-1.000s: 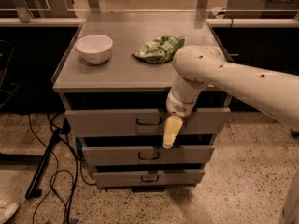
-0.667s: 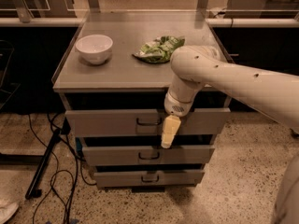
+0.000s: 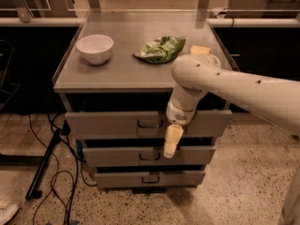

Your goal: Open top drawer

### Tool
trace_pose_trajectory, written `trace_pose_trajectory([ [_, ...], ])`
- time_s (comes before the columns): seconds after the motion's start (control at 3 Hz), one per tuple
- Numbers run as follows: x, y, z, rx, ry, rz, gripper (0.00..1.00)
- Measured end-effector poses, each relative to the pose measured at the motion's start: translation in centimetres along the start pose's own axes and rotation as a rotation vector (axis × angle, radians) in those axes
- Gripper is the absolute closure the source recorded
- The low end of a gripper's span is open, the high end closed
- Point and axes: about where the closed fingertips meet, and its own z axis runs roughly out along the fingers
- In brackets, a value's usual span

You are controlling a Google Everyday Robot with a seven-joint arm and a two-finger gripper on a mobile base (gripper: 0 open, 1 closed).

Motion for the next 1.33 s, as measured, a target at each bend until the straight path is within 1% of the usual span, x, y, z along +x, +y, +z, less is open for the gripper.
trace_pose_trajectory([
  [0.33, 0.3, 0.4, -0.2, -0.007, 0.002, 0.002, 0.00],
  [0.67, 1.4, 1.8, 0.0, -0.028, 0.007, 0.010, 0.00],
  [1.0, 5.6, 6.3, -1.3, -0.065, 0.021, 0.059, 0.00],
  [1.33, 5.6, 6.3, -1.4, -0.065, 0.021, 0.059, 0.00],
])
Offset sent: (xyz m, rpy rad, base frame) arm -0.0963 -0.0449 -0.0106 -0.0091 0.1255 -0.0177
